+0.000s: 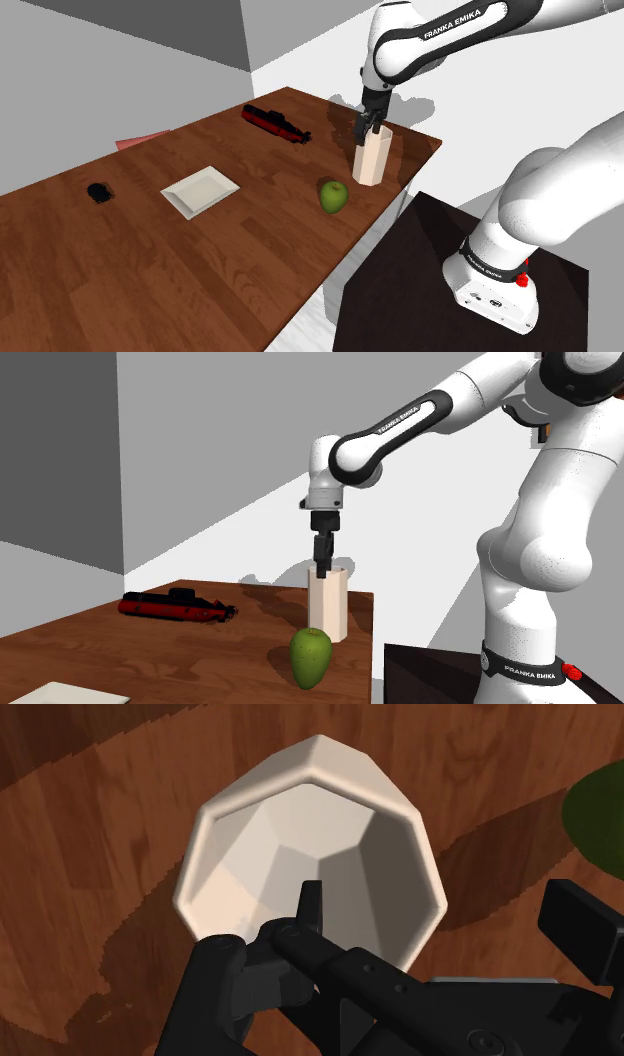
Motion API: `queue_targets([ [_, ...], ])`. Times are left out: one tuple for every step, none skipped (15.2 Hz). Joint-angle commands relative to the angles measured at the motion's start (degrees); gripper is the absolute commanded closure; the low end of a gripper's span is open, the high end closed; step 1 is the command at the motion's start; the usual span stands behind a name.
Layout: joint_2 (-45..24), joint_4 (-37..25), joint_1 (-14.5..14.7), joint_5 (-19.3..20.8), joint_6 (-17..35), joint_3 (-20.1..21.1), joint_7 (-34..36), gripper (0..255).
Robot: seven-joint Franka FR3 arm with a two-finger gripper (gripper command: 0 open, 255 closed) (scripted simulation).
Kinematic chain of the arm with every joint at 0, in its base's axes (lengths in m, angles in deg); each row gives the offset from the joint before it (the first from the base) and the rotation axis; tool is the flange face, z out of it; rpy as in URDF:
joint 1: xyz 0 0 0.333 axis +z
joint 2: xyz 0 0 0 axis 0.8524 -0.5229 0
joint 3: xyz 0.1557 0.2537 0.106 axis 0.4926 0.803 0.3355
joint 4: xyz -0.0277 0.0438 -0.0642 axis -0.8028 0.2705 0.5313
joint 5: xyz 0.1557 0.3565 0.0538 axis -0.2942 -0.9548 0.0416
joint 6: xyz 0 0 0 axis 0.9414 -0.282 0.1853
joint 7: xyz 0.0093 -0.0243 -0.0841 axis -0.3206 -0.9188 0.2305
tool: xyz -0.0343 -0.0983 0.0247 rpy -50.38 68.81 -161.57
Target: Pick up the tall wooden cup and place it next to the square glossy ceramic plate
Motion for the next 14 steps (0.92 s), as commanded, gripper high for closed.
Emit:
queue_targets([
  [-0.9, 0.9, 0.1, -0.1, 1.8, 0.0, 0.0, 0],
  [-1.3, 1.4, 0.1, -0.1, 2.7, 0.0, 0.0, 0],
  [-1.9, 2.1, 0.1, -0.1, 4.1, -0.1, 0.0, 0],
  [-1.9, 2.1, 0.1, -0.1, 4.1, -0.1, 0.0, 0],
  [-1.9, 2.1, 0.1, -0.1, 4.1, -0.1, 0.0, 0],
  [-1.9, 2.1, 0.1, -0.1, 4.1, -0.1, 0.0, 0],
  [-1.9, 2.1, 0.1, -0.1, 4.1, -0.1, 0.0, 0],
  [-1.9, 2.1, 0.1, -0.1, 4.1, -0.1, 0.0, 0],
  [-1.9, 2.1, 0.1, -0.1, 4.1, -0.1, 0.0, 0],
  [-1.9, 2.1, 0.1, -0.1, 4.1, -0.1, 0.0, 0],
  [-1.9, 2.1, 0.1, -0.1, 4.0, -0.1, 0.0, 0],
  [-1.9, 2.1, 0.1, -0.1, 4.0, -0.1, 0.0, 255],
  [-1.9, 2.1, 0.1, -0.1, 4.0, -0.1, 0.0, 255],
  [-1.9, 2.1, 0.1, -0.1, 4.0, -0.1, 0.0, 255],
])
